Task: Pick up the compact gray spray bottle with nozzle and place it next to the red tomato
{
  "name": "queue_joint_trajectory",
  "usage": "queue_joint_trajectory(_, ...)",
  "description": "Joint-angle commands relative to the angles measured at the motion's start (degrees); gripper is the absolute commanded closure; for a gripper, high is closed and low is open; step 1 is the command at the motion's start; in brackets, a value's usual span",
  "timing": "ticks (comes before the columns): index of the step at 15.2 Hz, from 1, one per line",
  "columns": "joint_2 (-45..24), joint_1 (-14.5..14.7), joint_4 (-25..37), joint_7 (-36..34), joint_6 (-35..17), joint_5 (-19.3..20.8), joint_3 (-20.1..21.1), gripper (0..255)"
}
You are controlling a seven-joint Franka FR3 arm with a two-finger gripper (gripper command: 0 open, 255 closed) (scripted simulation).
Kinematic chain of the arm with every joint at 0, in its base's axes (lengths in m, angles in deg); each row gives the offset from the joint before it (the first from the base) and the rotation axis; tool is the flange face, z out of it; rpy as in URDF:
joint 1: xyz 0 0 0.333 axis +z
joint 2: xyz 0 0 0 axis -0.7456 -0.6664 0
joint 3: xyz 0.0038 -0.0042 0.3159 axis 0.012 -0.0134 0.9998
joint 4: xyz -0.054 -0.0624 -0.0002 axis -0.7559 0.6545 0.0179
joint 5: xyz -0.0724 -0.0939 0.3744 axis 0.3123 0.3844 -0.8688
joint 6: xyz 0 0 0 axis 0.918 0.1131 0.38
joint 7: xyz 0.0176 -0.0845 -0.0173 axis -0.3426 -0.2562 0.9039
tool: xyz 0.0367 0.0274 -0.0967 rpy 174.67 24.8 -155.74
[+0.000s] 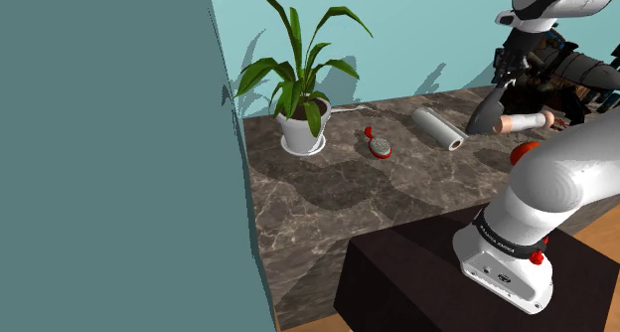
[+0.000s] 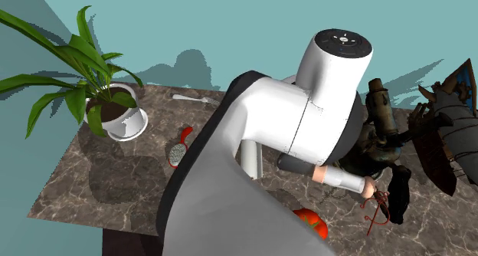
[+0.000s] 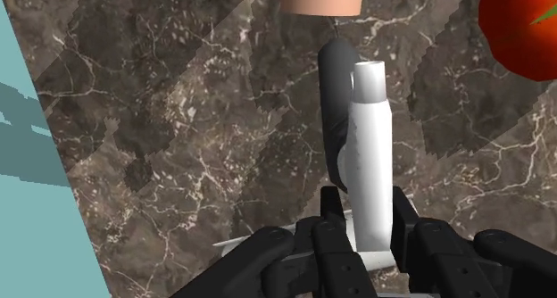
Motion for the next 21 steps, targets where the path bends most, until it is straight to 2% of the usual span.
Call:
queue_joint_trajectory(1,-0.3,0.06,-0.43,0.03,-0.76,0.0,-0.26,255)
queue_joint_trajectory(7,-0.31,0.06,-0.42,0.03,-0.76,-0.01,-0.26,255)
queue_joint_trajectory(8,-0.31,0.06,-0.42,0.03,-0.76,-0.01,-0.26,0)
queue_joint_trajectory(13,-0.3,0.06,-0.42,0.03,-0.76,-0.01,-0.26,0)
queue_joint_trajectory(17,3.2,-0.55,4.17,-0.62,7.3,0.05,2.97,0)
queue_joint_trajectory(21,3.19,-0.57,4.17,-0.61,7.3,0.04,2.98,0)
